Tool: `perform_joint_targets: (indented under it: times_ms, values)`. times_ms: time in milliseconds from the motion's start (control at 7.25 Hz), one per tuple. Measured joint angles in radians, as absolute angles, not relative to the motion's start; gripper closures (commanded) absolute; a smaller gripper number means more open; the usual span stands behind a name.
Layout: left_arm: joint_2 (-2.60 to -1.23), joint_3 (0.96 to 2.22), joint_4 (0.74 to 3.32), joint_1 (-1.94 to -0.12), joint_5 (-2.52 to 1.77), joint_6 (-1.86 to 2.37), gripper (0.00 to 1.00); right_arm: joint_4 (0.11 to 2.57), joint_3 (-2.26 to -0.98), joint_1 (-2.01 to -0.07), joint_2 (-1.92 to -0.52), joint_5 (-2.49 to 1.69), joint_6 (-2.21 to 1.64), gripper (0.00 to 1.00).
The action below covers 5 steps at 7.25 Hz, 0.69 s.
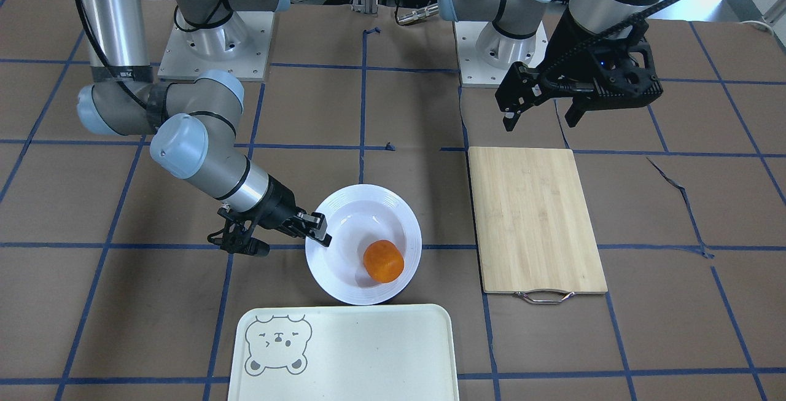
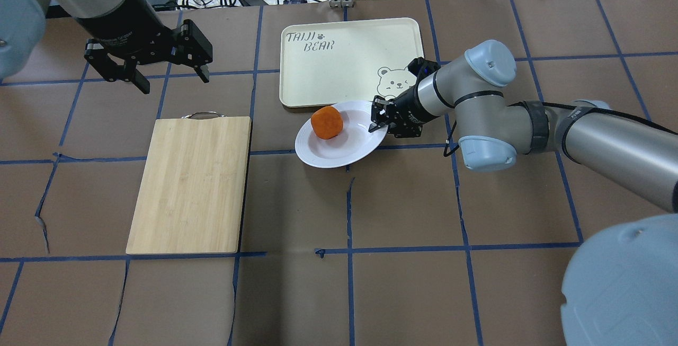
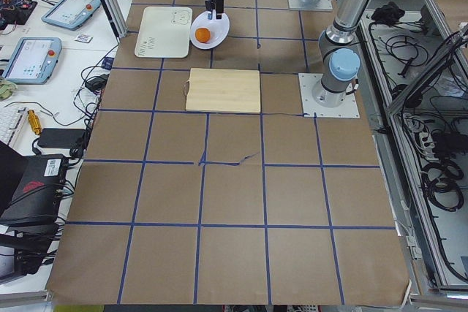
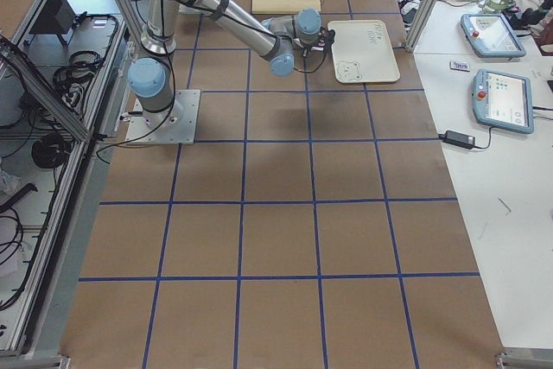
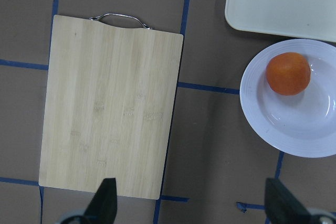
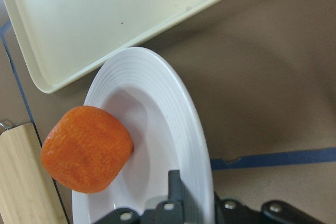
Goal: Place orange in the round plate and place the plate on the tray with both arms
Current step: 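Carry the plate with the orange onto the bear-printed tray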
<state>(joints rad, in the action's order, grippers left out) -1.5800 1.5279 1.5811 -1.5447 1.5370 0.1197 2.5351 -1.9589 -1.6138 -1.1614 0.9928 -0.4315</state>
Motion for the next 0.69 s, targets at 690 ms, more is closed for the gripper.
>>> perform_joint_targets:
  times_ms: [690]
  values:
    - [-1.580,1.528,1.582,-1.545,1.537,0.120,0.00,2.616,-1.899,-1.617,-1.221,0.995,-0.395,0.95]
